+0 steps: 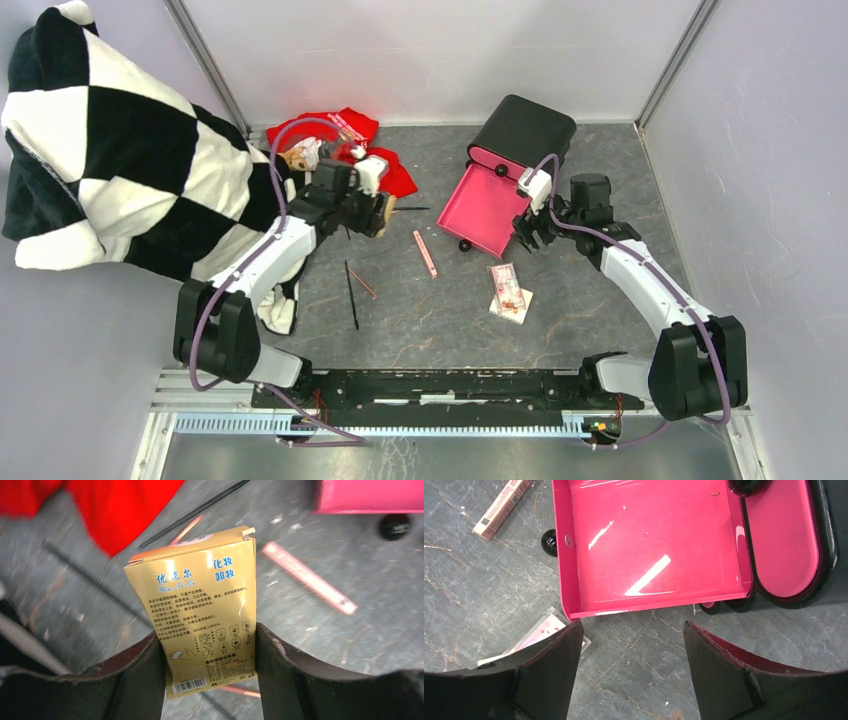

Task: Organize the makeup
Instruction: Place the makeup in the drawer.

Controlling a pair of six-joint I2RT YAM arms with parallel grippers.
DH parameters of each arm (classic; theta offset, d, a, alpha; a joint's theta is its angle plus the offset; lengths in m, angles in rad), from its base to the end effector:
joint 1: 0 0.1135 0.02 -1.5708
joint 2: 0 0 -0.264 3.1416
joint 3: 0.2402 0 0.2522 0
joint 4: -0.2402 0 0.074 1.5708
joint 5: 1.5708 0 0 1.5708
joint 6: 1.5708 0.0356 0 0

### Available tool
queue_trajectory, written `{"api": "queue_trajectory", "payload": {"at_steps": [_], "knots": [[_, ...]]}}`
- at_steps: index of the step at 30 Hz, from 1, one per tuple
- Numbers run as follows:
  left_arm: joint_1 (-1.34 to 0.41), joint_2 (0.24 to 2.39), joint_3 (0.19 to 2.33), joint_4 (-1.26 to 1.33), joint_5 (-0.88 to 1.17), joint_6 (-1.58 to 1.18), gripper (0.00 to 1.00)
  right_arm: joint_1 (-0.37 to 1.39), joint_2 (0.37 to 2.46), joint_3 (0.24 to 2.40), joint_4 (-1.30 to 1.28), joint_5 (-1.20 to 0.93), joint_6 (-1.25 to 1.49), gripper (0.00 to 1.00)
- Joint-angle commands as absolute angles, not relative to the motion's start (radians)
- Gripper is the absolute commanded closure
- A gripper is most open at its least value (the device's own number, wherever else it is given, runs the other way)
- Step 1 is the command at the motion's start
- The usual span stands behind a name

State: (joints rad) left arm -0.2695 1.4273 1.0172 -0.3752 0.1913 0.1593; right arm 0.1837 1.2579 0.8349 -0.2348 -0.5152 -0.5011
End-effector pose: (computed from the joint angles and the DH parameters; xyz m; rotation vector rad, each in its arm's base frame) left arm 0.2949 -0.0885 0.2551 0.5921 2.2795 -0.2791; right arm 0.2621 0.0665 0.2547 -0.9790 1.9222 0.3905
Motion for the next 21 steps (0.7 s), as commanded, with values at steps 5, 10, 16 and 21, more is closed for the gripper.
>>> {"api": "queue_trajectory", "payload": {"at_steps": [5,10,16,21], "knots": [[-0.545,1.575,1.287,-0.34,0.157,0.146,0.36,0.16,1.172,0.868,-0.164,-0.511,-0.391,0.2],[-0.634,1.764,1.498,-0.372,0.141,0.078,0.35,0.067,1.142,0.856,-0.145,-0.502,-0.321,0.19],[-0.688,1.956,1.67,-0.383,0.106,0.028,0.33,0.014,1.098,0.841,-0.125,-0.508,-0.296,0.19],[-0.716,2.034,1.706,-0.359,0.067,0.009,0.32,0.005,1.098,0.84,-0.126,-0.514,-0.293,0.19]]}}
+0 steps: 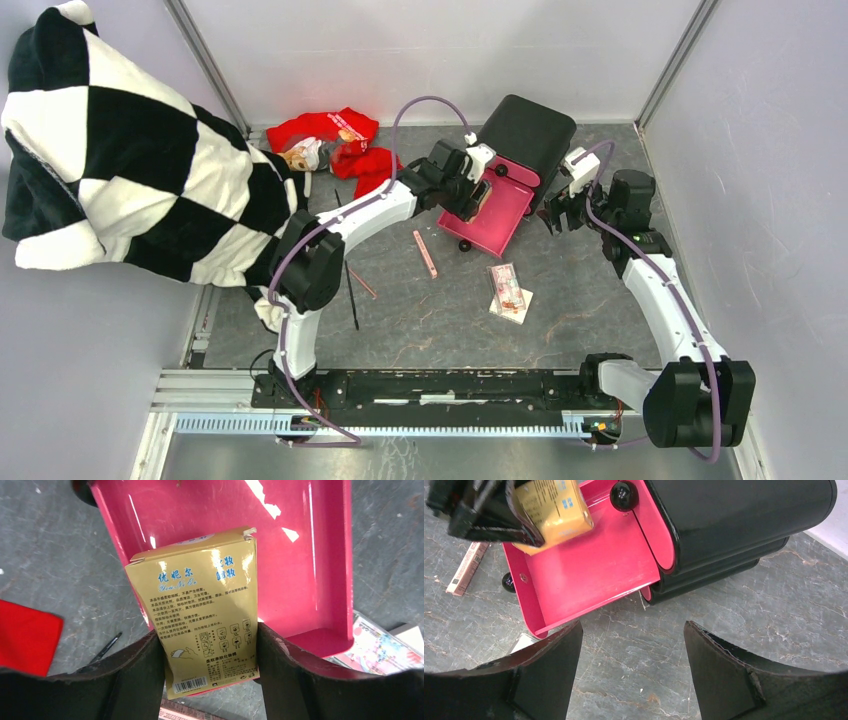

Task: Organize the makeup
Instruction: Place the makeup in the drawer.

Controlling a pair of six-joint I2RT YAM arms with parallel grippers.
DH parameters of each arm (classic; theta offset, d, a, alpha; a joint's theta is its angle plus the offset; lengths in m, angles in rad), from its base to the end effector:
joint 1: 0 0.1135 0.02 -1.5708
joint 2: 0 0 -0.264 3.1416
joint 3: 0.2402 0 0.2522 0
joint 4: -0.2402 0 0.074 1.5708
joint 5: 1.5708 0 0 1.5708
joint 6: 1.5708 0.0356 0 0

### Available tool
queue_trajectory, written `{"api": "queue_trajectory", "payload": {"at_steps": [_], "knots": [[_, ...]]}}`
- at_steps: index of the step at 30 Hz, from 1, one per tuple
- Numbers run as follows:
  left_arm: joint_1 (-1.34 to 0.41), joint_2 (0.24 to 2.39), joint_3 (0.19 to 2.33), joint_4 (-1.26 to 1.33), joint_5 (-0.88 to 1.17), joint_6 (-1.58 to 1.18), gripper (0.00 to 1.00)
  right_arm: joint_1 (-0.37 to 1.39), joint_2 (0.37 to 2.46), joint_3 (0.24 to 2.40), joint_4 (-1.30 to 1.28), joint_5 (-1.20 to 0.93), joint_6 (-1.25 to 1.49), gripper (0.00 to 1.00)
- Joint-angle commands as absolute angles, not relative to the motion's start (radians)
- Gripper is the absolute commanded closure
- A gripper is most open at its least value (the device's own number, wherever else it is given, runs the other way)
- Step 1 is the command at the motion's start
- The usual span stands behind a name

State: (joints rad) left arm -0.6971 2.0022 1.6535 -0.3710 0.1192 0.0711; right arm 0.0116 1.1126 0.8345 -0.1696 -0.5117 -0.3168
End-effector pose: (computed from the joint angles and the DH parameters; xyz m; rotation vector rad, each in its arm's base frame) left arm 0.3525 -0.3007 0.2539 0.9303 2.1336 -0.4568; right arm 0.2497 0.0203 0.2952 -0.6337 1.8666 0.3169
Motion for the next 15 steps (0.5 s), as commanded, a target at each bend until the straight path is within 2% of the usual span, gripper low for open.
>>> {"api": "queue_trajectory", "payload": {"at_steps": [1,8,15], "knots": [[-0.718,2.042,1.701,-0.353,0.056,0.007,0.32,0.005,1.1,0.839,-0.126,-0.518,-0.293,0.19],[-0.721,2.058,1.649,-0.321,0.017,0.003,0.27,0.006,1.115,0.841,-0.129,-0.527,-0.293,0.19],[-0.721,2.044,1.62,-0.323,0.031,-0.034,0.17,0.006,1.121,0.841,-0.129,-0.529,-0.297,0.19]]}}
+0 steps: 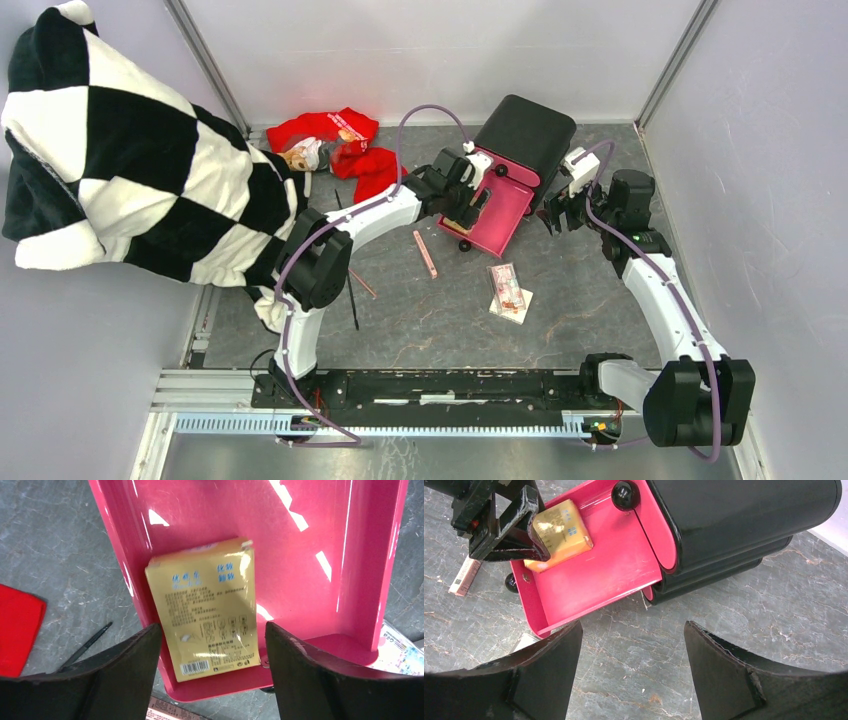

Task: Organize the makeup
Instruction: Place the makeup in the drawer.

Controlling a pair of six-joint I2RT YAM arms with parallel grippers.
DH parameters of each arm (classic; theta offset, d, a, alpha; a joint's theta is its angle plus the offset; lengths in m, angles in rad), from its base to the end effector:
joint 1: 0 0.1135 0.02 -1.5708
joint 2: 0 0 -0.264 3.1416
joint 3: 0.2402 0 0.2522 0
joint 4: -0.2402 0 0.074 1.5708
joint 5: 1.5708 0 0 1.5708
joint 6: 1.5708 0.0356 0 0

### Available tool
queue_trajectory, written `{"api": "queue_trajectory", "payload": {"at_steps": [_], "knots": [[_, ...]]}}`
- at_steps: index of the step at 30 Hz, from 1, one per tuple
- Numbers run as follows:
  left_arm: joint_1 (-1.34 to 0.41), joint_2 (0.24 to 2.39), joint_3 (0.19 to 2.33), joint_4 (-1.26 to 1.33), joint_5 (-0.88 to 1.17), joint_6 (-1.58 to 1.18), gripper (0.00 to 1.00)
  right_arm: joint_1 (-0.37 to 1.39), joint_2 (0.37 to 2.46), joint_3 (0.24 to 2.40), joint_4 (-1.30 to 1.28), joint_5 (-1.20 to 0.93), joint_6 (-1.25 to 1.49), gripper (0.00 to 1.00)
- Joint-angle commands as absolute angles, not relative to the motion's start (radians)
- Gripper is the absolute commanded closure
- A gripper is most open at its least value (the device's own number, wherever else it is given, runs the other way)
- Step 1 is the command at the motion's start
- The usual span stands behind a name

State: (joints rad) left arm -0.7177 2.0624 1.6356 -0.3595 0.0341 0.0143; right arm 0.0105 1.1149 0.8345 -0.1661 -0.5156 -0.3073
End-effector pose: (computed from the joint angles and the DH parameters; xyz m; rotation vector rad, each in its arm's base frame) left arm 0.3532 -0.3099 0.2219 0.8708 2.2250 -0.3788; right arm 0.2502 0.0202 0.2951 -0.6262 1.8679 0.3258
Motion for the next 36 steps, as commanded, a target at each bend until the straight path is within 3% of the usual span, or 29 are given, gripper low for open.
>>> {"api": "queue_trajectory", "payload": {"at_steps": [1,9,18,23,28,36], "knots": [[-0.721,2.039,1.617,-0.326,0.033,-0.034,0.16,0.007,1.123,0.841,-0.13,-0.528,-0.298,0.19],[-0.721,1.929,1.56,-0.322,0.073,0.02,0.01,0.007,1.121,0.839,-0.14,-0.533,-0.358,0.19],[-0.707,1.706,1.321,-0.208,0.103,0.158,0.0,0.024,1.133,0.85,-0.293,-0.616,-0.474,0.13],[-0.693,1.56,1.145,-0.095,0.115,0.263,0.0,0.123,1.119,0.771,-0.38,-0.63,-0.614,0.04],[-0.68,1.466,1.044,-0.048,0.092,0.362,0.0,0.24,1.186,0.715,-0.451,-0.659,-0.739,0.02],[-0.669,1.414,0.968,-0.042,0.11,0.409,0.0,0.267,1.345,0.694,-0.377,-0.58,-0.607,0.02]]}}
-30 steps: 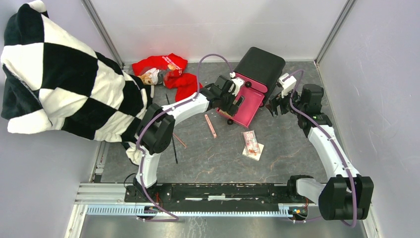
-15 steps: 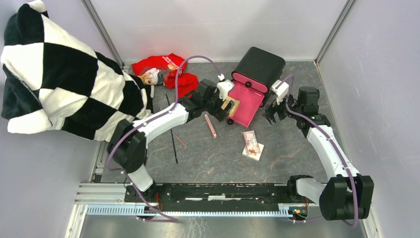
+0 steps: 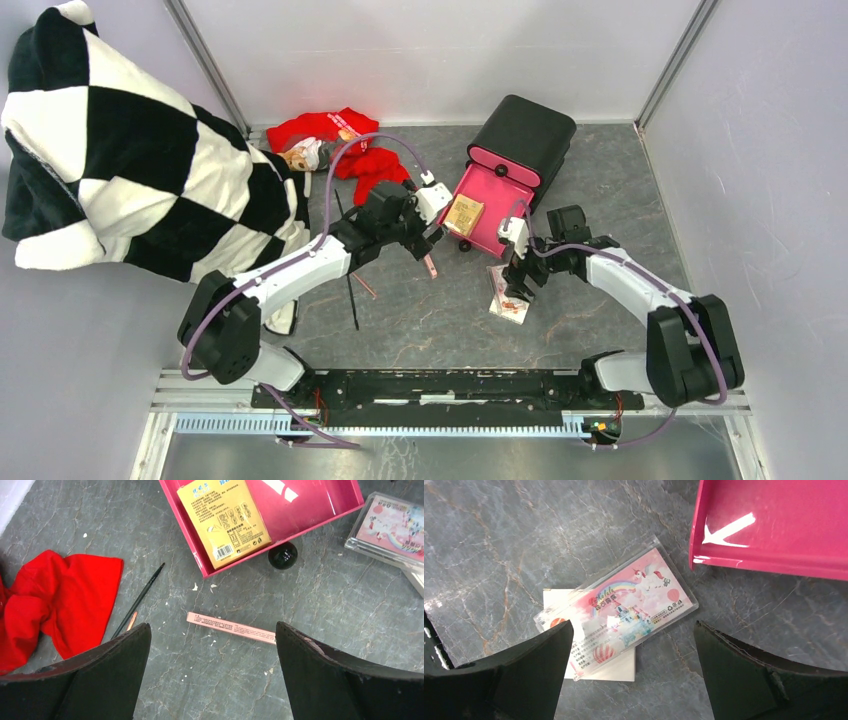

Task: Organize the makeup
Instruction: Place the makeup in the drawer, then pick up the makeup from the center of the board.

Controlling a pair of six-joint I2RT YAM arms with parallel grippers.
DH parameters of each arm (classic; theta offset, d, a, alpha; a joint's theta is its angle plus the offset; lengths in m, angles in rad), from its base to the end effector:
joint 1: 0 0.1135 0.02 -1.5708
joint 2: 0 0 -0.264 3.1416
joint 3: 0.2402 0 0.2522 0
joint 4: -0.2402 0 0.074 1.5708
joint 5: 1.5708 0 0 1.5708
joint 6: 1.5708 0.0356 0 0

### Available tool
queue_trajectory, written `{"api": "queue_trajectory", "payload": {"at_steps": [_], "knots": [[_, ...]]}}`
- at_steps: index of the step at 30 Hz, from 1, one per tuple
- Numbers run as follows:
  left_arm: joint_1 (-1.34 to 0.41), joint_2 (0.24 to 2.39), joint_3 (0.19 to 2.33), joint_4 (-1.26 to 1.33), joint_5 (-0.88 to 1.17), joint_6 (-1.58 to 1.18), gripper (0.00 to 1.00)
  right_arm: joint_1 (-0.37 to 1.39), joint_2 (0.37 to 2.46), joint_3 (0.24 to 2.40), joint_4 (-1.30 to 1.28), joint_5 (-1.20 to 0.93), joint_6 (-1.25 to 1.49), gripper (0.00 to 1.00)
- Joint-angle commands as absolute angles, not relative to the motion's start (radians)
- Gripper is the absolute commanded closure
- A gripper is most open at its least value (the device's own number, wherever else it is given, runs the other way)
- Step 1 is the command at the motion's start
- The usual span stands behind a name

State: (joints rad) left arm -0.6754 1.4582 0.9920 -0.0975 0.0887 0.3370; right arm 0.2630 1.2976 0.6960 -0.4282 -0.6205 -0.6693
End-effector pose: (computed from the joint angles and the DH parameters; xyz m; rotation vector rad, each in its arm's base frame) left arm 0.2545 -0.2079 0.2608 1.0862 1.8510 -0.2929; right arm 0.2241 0.0818 0.1903 -1.2827 2.0698 0.6259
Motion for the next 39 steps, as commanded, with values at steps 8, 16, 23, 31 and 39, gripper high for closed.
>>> {"api": "queue_trajectory", "payload": {"at_steps": [8,16,23,31,39], "knots": [[-0.667,1.419,0.96,-0.038,0.1,0.405,0.0,0.266,1.421,0.67,-0.328,-0.566,-0.478,0.02],[-0.666,1.427,0.954,-0.029,0.09,0.409,0.0,0.267,1.511,0.68,-0.315,-0.635,-0.441,0.11],[-0.664,1.423,0.945,-0.023,0.085,0.417,0.0,0.266,1.532,0.705,-0.306,-0.702,-0.426,0.41],[-0.661,1.418,0.942,-0.017,0.081,0.426,0.0,0.266,1.531,0.715,-0.323,-0.773,-0.429,0.66],[-0.66,1.414,0.94,-0.016,0.077,0.432,0.0,0.272,1.507,0.717,-0.34,-0.777,-0.463,0.69]]}}
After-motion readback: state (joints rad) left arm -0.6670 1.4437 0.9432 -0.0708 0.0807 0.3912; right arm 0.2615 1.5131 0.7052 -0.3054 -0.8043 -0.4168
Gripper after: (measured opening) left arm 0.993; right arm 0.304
